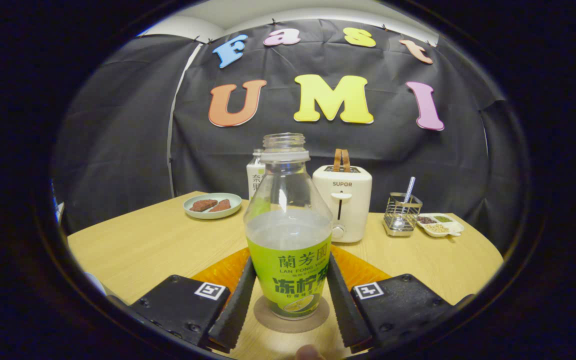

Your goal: Take the bottle from table, then pour the juice into the cup, finally place the bottle on the coaster

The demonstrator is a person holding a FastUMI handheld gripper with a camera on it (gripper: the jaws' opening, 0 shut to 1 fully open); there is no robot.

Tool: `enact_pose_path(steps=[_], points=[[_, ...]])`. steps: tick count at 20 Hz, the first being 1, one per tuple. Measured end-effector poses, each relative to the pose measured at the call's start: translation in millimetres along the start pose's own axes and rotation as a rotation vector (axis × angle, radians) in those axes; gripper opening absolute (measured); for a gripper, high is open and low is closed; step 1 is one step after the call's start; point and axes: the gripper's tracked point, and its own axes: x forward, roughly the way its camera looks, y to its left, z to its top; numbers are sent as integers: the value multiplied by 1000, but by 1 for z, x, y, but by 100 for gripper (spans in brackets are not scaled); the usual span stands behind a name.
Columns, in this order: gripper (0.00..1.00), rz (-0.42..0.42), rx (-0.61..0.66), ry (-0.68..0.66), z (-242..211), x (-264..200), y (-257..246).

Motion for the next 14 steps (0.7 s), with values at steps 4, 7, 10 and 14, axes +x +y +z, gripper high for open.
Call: enact_pose_path(steps=[4, 7, 10, 14], points=[[80, -2, 1, 4, -2, 1, 0], [82, -12, -6, 0, -2, 1, -2], [91, -9, 6, 0, -3, 1, -1], [100, -9, 17, 1, -3, -3, 0]])
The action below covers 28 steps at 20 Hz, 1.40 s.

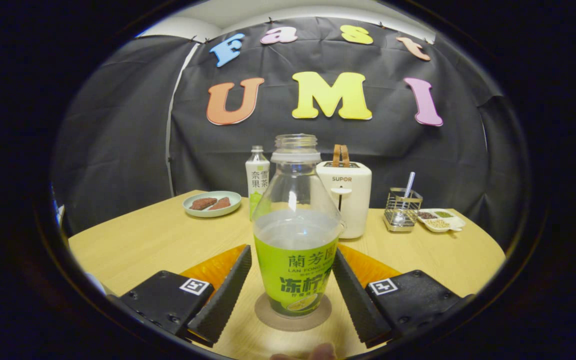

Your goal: Take the bottle from table, then pour the juice into the cup, finally place the bottle on the coaster

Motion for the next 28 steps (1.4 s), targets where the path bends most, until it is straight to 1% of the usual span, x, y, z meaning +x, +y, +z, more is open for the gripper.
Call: enact_pose_path(steps=[4, 8, 12, 16, 19, 22, 24, 26, 28], points=[[100, -6, 47, -7, 3, -18, -2], [100, -26, 79, -35, 12, -54, -10], [100, -35, 82, -106, 32, -114, -15], [100, -54, 66, -182, 45, -176, -30], [100, -109, 27, -256, 56, -225, -52], [99, -130, 34, -300, 61, -272, -63], [99, -159, 10, -316, 61, -300, -72], [100, -155, 12, -335, 59, -322, -74], [99, -147, 45, -351, 54, -337, -81]])
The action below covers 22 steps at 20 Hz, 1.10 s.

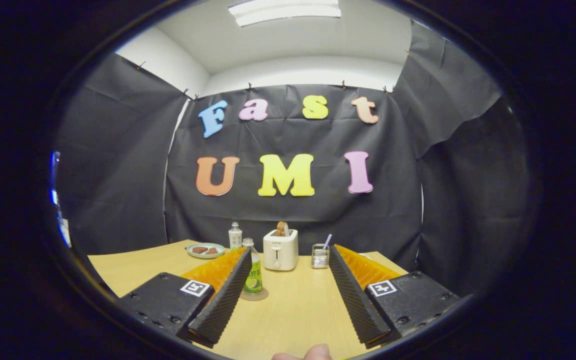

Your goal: Take the bottle from table, then pour the juice into the cup, finally place the bottle on the coaster

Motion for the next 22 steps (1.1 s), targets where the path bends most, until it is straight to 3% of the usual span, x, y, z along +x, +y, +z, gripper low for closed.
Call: enact_pose_path(steps=[7, 22], points=[[99, -13, 70, 53, -12, -21, -22], [99, -16, -39, 53, -31, -46, -12]])
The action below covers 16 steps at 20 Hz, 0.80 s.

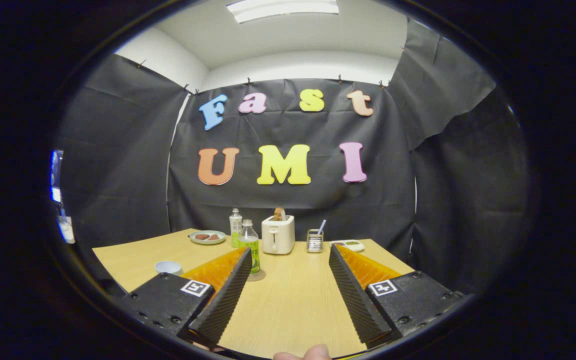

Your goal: Take the bottle from table, then pour the juice into the cup, finally place the bottle on the coaster

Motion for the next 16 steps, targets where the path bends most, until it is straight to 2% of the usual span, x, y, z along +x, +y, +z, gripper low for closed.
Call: enact_pose_path(steps=[5, 16], points=[[100, -4, -46, -8, -12, 3, 7], [100, -31, -27, -33, -13, 11, -2]])
